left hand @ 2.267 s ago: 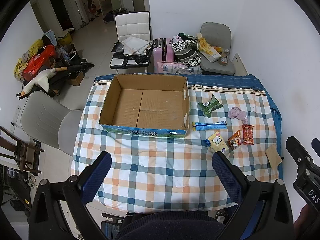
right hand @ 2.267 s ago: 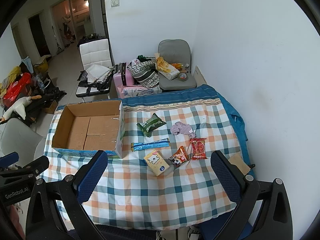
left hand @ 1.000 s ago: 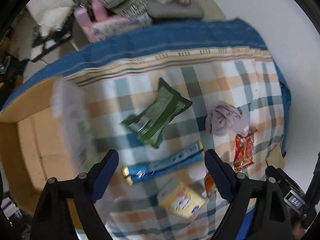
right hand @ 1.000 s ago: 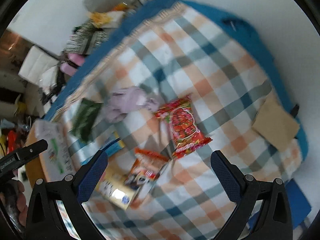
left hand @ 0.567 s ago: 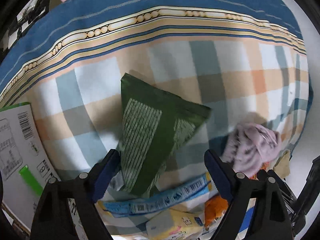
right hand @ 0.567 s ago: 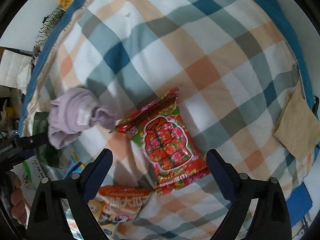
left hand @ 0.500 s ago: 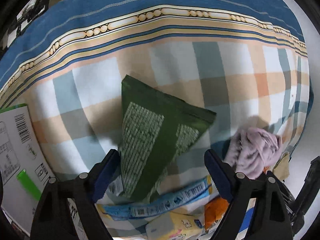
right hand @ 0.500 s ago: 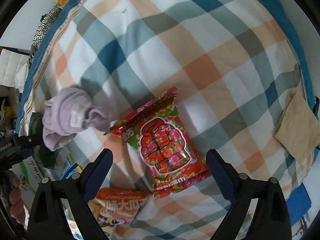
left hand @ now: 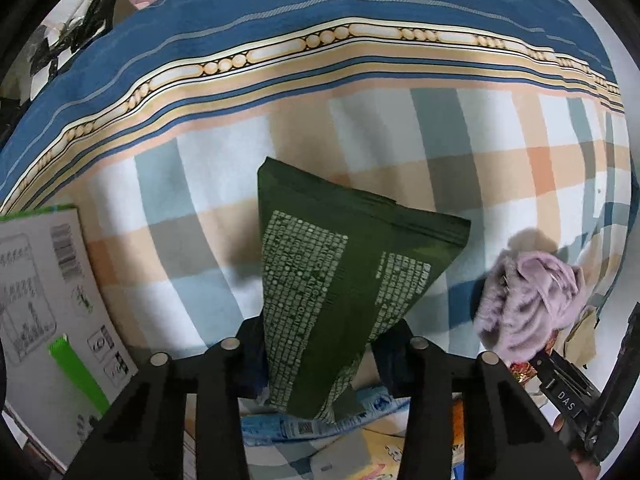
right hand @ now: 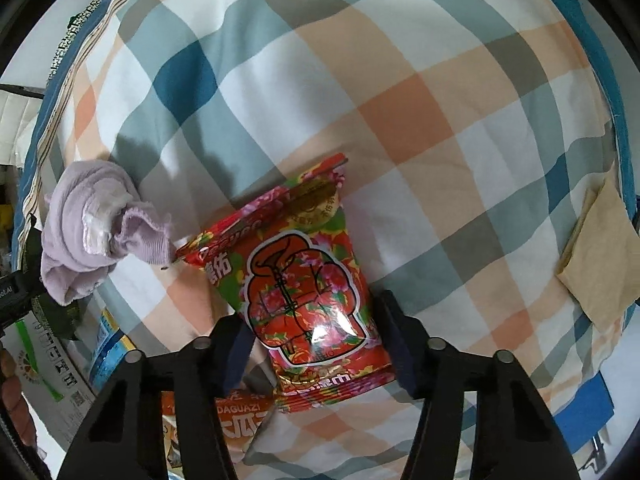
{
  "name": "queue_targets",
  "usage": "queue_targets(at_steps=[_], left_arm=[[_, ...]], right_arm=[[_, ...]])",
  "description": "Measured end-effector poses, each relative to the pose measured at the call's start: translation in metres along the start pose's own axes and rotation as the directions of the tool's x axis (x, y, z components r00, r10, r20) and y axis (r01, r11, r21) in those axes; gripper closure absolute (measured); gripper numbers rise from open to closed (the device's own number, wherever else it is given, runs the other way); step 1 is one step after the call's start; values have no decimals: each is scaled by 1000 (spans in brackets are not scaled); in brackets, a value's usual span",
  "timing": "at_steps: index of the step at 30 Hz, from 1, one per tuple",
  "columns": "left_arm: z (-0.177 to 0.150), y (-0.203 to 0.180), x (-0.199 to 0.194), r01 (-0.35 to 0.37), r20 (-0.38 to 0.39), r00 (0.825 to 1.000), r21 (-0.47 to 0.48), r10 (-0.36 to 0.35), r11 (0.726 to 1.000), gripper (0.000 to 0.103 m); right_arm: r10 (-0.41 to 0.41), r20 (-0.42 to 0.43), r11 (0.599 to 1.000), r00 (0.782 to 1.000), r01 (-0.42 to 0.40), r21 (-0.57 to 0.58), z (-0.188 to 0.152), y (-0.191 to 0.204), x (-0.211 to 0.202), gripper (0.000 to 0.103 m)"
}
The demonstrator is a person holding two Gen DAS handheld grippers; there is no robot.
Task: Organize soft objects
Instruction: 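Grasp the green snack bag with the left tool while the right tool grasps the red snack bag, then carry both bags into the cardboard box and open both tools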
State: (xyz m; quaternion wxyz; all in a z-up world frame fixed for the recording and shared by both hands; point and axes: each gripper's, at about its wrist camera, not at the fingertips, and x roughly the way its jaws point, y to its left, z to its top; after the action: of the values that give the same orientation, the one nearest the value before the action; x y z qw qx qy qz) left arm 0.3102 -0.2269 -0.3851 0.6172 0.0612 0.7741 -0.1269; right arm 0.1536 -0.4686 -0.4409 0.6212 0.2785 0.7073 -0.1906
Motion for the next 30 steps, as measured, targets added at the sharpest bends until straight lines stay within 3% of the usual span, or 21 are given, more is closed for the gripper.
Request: queue_targets(at_steps=[8, 15, 21, 24, 30], left_arm=[[-61, -7, -46, 65, 77, 995, -9, -64, 998, 67], [-131, 11, -118, 196, 179, 964, 14, -195, 981, 67], [-173, 67, -159, 254, 258, 934, -1, -245, 967, 67], [-183, 97, -166, 243, 302, 927, -31, -222, 970, 67], [-192, 191, -176, 251, 360, 914, -144, -186, 957, 67]], right_arm=[[19, 21, 1000, 1000, -19, 4, -21, -9, -3, 50], [56, 111, 997, 992, -50, -61, -58, 12, -52, 50], [155, 142, 969, 978, -122, -216, -120, 83, -120, 50], [208, 151, 944, 967, -157, -291, -147, 127, -140, 50], [278, 145, 884, 950, -194, -425, -206, 216, -170, 50]])
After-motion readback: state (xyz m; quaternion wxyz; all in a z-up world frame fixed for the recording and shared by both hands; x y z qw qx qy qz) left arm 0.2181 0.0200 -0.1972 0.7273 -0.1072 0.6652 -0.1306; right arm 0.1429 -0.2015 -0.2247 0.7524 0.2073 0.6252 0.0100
